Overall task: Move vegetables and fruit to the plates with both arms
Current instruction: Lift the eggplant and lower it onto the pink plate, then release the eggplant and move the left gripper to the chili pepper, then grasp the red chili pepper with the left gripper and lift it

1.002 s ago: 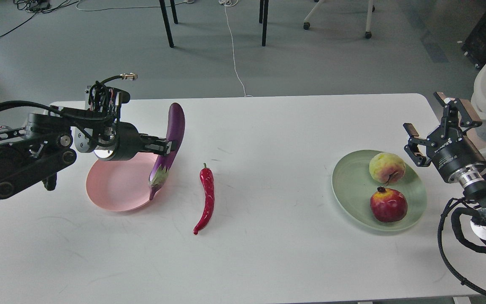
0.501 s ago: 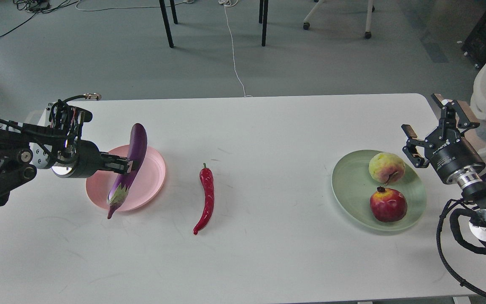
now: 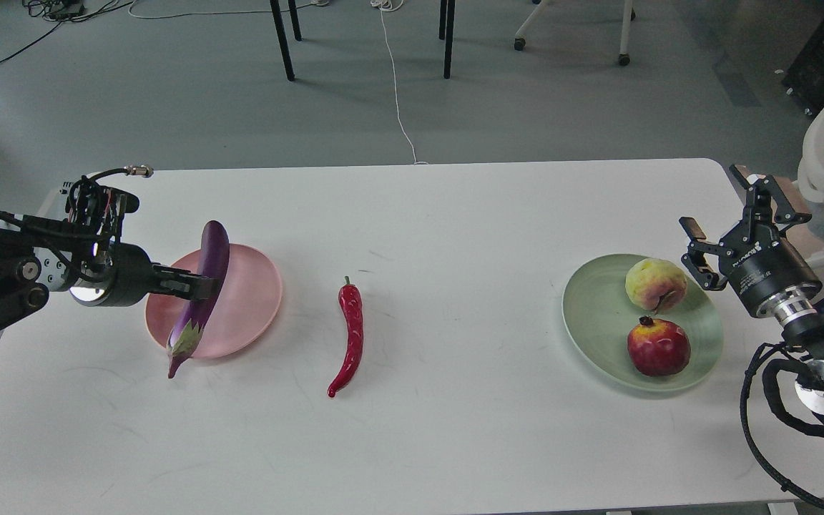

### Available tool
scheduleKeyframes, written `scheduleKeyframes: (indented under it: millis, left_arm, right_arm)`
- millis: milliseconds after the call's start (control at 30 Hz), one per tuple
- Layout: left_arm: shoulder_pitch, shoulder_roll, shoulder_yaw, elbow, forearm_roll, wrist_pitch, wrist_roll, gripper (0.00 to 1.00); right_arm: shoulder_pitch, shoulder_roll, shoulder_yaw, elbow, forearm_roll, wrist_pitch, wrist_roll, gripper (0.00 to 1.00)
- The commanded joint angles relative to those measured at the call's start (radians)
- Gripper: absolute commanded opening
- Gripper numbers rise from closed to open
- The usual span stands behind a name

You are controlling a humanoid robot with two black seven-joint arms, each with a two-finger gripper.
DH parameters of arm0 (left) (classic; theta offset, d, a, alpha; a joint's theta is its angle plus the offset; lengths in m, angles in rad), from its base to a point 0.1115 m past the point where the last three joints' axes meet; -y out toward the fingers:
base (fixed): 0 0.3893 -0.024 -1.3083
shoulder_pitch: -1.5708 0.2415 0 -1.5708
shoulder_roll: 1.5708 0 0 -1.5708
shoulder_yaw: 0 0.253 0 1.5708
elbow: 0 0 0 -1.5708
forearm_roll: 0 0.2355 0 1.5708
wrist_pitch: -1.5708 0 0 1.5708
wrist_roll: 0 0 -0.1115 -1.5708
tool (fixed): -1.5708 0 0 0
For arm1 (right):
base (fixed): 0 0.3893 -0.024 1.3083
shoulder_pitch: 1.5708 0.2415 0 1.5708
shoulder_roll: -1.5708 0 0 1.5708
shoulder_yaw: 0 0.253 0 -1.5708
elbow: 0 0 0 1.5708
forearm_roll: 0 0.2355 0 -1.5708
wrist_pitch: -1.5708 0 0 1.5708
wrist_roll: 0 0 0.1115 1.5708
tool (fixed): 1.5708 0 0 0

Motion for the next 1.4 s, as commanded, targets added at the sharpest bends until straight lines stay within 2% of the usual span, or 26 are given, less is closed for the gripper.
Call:
scheduleKeyframes:
  millis: [0,134,334,401,501,601,634,668,768,835,968,1102,1369]
  left_arm:
    - [-0.004,-0.002,-0.007,0.0,0.019,0.0,-0.028,1.0]
    - [-0.021,-0.005,-0.022,0.0,0.016,0.0,-0.046,1.0]
    - [-0.098,-0.015,-0.056,-0.018,0.005,0.0,-0.16,1.0]
    - [-0.106,-0.032,-0.1,-0.047,0.004,0.0,-0.174,1.0]
    - [-0.103,-0.077,-0.185,-0.106,-0.004,0.0,-0.172,1.0]
    - [-0.097,-0.126,-0.206,-0.158,-0.013,0.0,-0.152,1.0]
    - [-0.095,-0.149,-0.205,-0.172,-0.014,0.0,-0.129,1.0]
    - [-0.093,-0.166,-0.202,-0.179,-0.015,0.0,-0.1,1.0]
    - [-0.061,-0.233,-0.2,-0.198,-0.015,0.008,0.022,1.0]
    - [-0.031,-0.267,-0.2,-0.202,-0.013,0.012,0.072,1.0]
    - [0.041,-0.31,-0.197,-0.204,-0.005,0.038,0.109,1.0]
    - [0.074,-0.318,-0.191,-0.199,0.001,0.051,0.182,1.0]
    - [0.114,-0.321,-0.16,-0.158,0.056,0.058,0.19,1.0]
  right_arm:
    - [-0.003,-0.001,0.001,0.001,-0.007,0.0,0.0,0.99]
    - [-0.001,0.0,0.001,0.001,-0.007,0.0,0.0,0.99]
    - [-0.003,0.0,0.001,0.001,-0.007,0.0,0.0,0.99]
    - [-0.003,0.0,0.001,0.0,-0.007,0.0,0.0,0.99]
    - [-0.003,0.002,0.001,0.0,-0.008,0.0,0.0,0.99]
    - [-0.003,0.003,0.002,0.0,-0.008,0.0,0.0,0.99]
    - [-0.003,0.003,0.002,0.0,-0.008,0.0,0.0,0.99]
    - [-0.001,0.002,0.002,0.0,-0.008,0.0,0.0,0.99]
    - [-0.003,-0.003,0.002,0.0,-0.008,0.0,0.0,0.99]
    - [-0.003,-0.003,0.002,0.0,-0.008,0.0,0.0,0.99]
    - [-0.003,-0.003,0.002,0.0,-0.008,0.0,0.0,0.99]
    - [-0.006,-0.003,0.002,0.0,-0.008,0.0,0.0,0.99]
    - [-0.007,0.002,0.002,0.0,-0.008,0.0,0.0,0.99]
